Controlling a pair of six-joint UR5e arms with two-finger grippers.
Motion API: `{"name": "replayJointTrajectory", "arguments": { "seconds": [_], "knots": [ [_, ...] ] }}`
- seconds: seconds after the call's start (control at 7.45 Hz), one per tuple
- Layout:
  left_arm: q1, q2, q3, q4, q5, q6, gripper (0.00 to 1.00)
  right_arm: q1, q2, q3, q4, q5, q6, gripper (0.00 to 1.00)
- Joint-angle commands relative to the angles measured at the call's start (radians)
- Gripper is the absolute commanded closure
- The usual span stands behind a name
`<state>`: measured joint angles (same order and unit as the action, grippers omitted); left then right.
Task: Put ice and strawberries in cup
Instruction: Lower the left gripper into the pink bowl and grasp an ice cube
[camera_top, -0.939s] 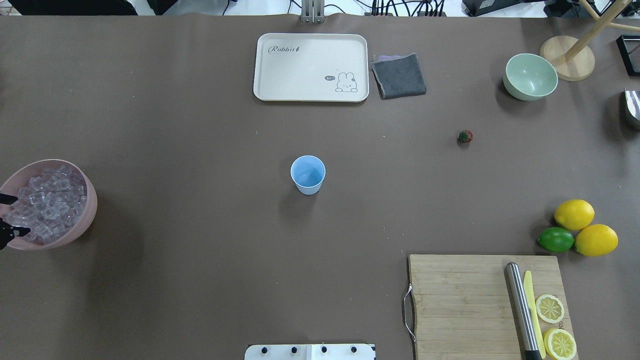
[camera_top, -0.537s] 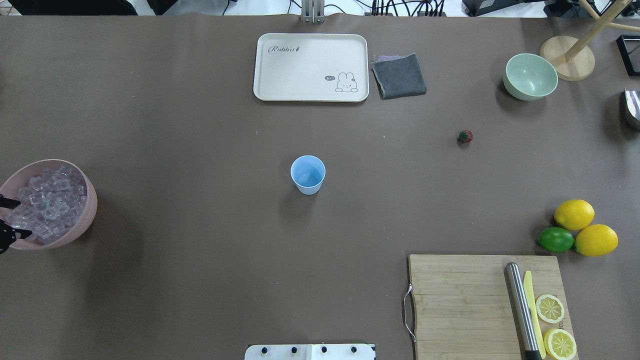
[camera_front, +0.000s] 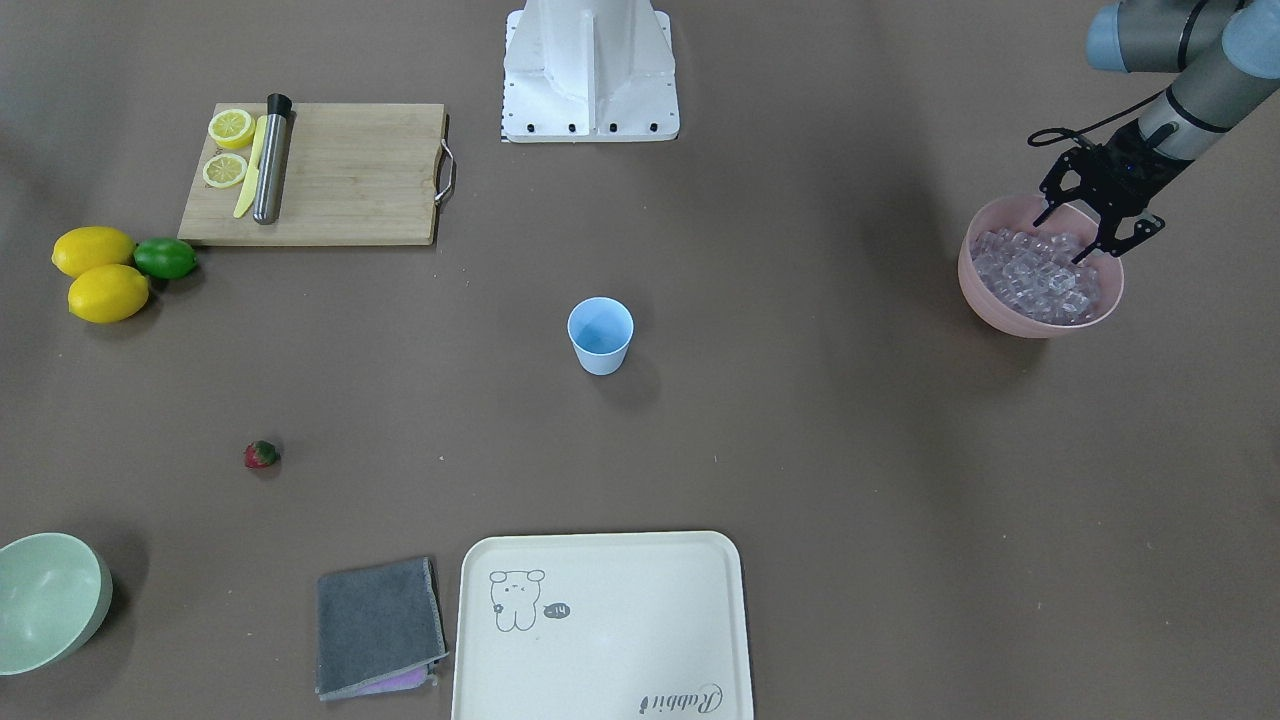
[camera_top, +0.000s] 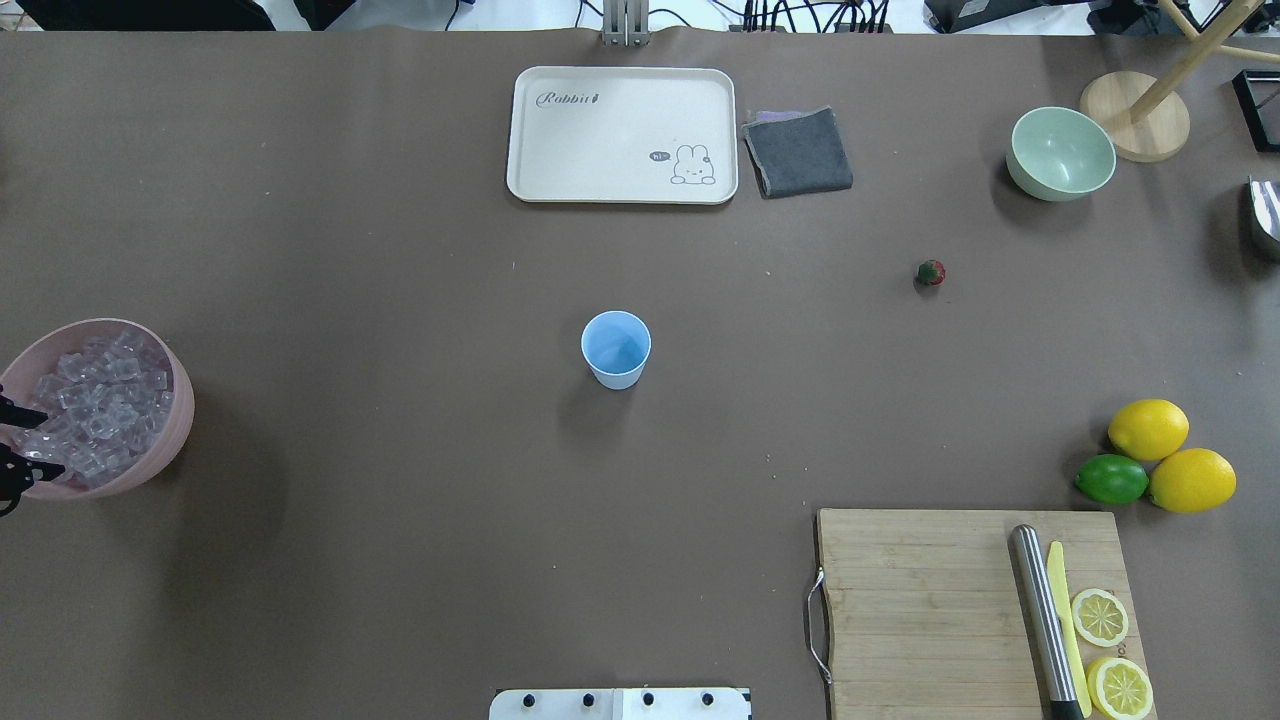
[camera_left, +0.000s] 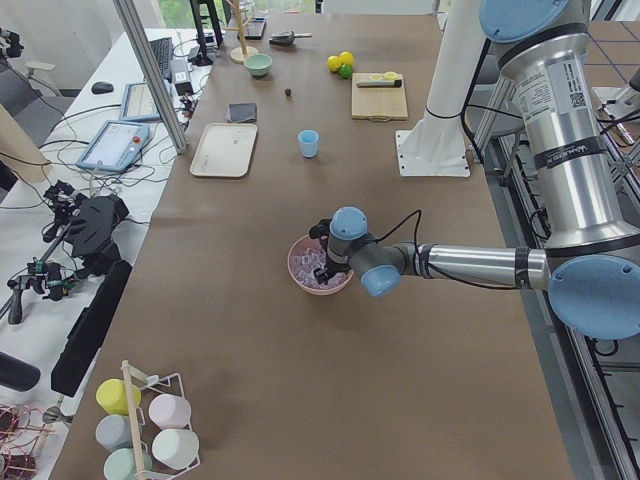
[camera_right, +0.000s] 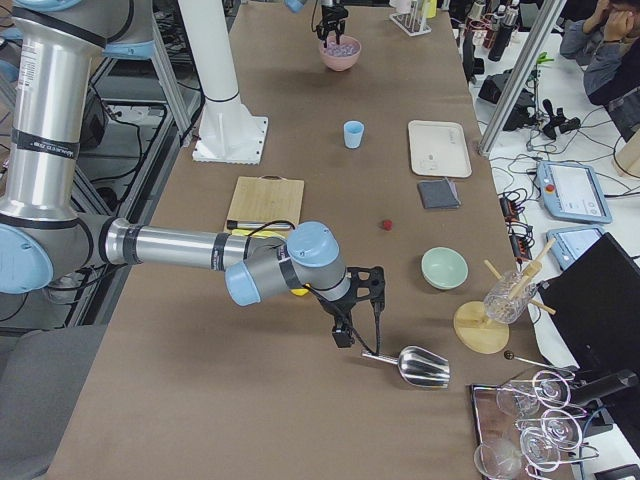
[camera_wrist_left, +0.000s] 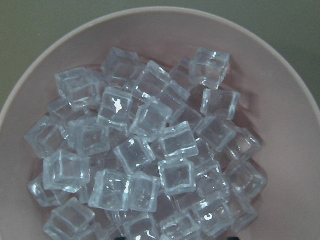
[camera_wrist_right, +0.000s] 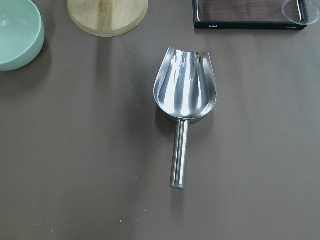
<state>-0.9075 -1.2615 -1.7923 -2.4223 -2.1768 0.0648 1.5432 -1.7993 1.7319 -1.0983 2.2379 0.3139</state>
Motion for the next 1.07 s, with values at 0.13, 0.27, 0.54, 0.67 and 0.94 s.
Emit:
{"name": "replayJointTrajectory", "arguments": {
  "seconds": [0.13,0.27,0.54,0.67,0.94],
  "knots": [
    [0.001,-0.001,0.004,0.000,0.000,0.007,0.56,0.000,0.000,-0.002,-0.002,-0.001,0.001,0.00],
    [-0.001,-0.001,0.002,-0.001,0.000,0.009,0.74,0.000,0.000,-0.002,-0.002,-0.001,0.001,0.00],
    [-0.016,0.002,-0.013,-0.015,-0.017,0.007,1.00,0.000,0.001,0.000,-0.002,0.000,0.001,0.00],
    [-0.043,-0.005,-0.024,-0.011,-0.067,0.006,1.00,0.000,0.002,0.000,-0.002,0.000,0.001,0.00],
    [-0.146,-0.039,-0.027,0.023,-0.176,-0.034,1.00,0.000,0.002,0.000,0.000,0.000,0.002,0.00]
  ]
}}
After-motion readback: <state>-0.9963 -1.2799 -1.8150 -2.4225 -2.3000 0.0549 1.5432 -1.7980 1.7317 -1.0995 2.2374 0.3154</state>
